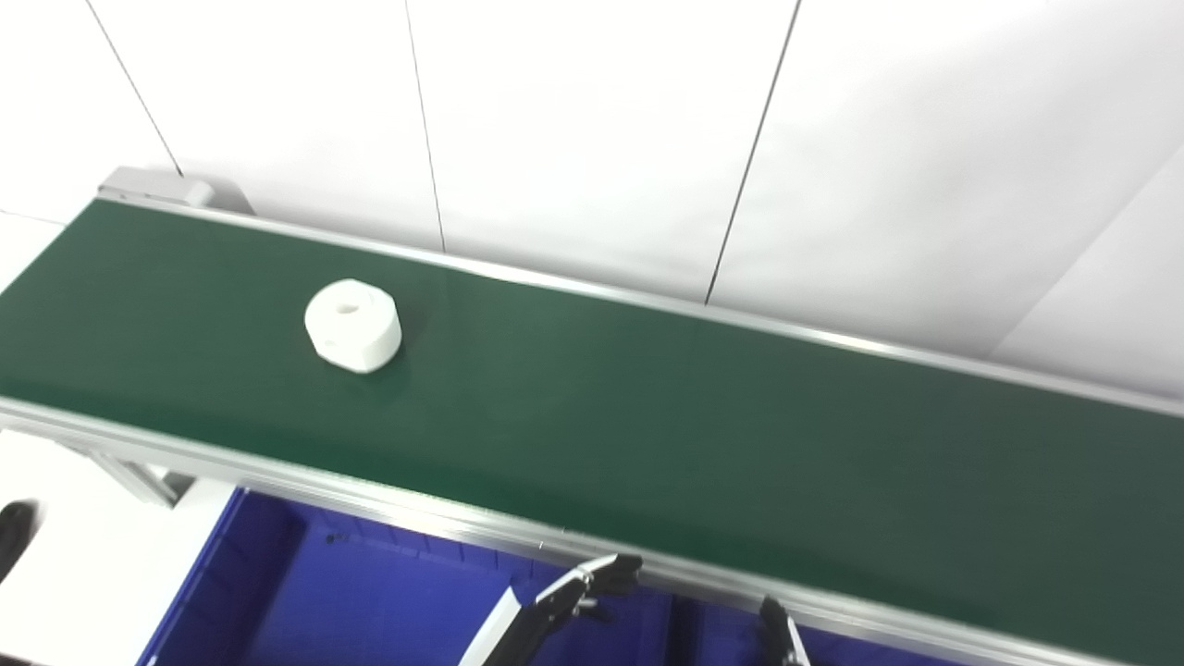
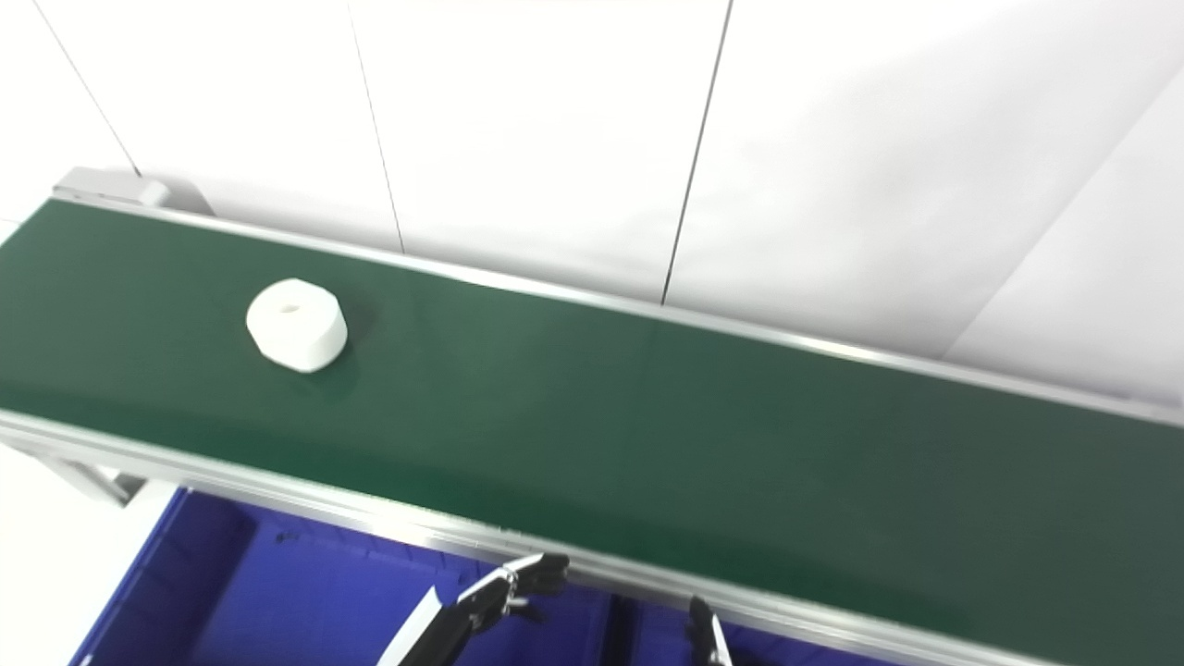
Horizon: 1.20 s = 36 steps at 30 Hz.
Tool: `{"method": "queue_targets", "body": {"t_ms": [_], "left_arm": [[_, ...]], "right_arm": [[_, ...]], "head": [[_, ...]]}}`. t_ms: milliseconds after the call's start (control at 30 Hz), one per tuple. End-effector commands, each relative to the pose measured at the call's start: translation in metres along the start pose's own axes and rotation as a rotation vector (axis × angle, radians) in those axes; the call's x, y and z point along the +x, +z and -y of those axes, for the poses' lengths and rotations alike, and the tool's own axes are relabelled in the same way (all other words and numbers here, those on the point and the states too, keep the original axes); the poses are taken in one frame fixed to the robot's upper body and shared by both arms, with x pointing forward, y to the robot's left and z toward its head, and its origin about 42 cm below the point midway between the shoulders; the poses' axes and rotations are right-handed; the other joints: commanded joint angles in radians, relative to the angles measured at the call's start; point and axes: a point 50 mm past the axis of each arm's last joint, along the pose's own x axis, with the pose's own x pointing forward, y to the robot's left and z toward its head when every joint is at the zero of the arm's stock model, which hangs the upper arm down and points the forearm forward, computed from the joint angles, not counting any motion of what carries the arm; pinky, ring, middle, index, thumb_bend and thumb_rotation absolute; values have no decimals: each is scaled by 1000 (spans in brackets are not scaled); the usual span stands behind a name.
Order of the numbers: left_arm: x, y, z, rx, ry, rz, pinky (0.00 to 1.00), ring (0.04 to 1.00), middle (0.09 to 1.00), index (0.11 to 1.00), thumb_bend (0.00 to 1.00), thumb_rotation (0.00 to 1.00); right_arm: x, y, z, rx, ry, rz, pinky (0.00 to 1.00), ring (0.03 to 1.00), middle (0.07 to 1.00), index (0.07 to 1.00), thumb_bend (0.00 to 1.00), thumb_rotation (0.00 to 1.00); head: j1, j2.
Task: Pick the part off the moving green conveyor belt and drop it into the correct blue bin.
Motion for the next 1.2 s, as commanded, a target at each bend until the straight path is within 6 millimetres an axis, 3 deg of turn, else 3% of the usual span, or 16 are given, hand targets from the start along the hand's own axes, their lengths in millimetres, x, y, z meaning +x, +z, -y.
{"method": "queue_targets", "body": {"t_ms": [0,200,333,433,700,867,1067,1167], "left_arm": [[5,17,-4,-28,-6,93,677,785,809,808,872,645],[15,53,-13,23,0,250,635,744,759,761,846,623],[34,90,-43,118,17,395,679,745,745,768,965,617],[47,109,-69,211,32,439,695,764,760,787,987,575],[91,135,-122,580,59,500,734,834,851,854,951,495],[123,144,-147,803,64,518,832,900,917,912,912,427],[158,161,-184,1099,16,471,817,885,893,889,927,386],[170,169,-199,1208,-24,418,822,884,886,889,948,307]], "right_arm": [[4,10,0,1,9,86,1000,989,1000,1000,940,1000],[5,10,1,-21,22,91,987,983,1000,1000,938,1000],[5,10,0,-16,22,90,990,980,1000,1000,946,1000],[5,11,-1,-15,25,92,995,979,1000,1000,954,1000],[6,12,-3,-3,24,97,1000,978,1000,1000,965,1000],[6,14,-4,11,24,100,1000,975,1000,1000,971,1000],[5,15,-6,19,27,100,1000,969,1000,1000,964,1000],[4,16,-7,18,26,102,993,963,1000,1000,970,1000]], "head": [[-1,2],[2,10],[5,17],[6,18],[3,23],[5,22],[0,24],[-1,26]]}}
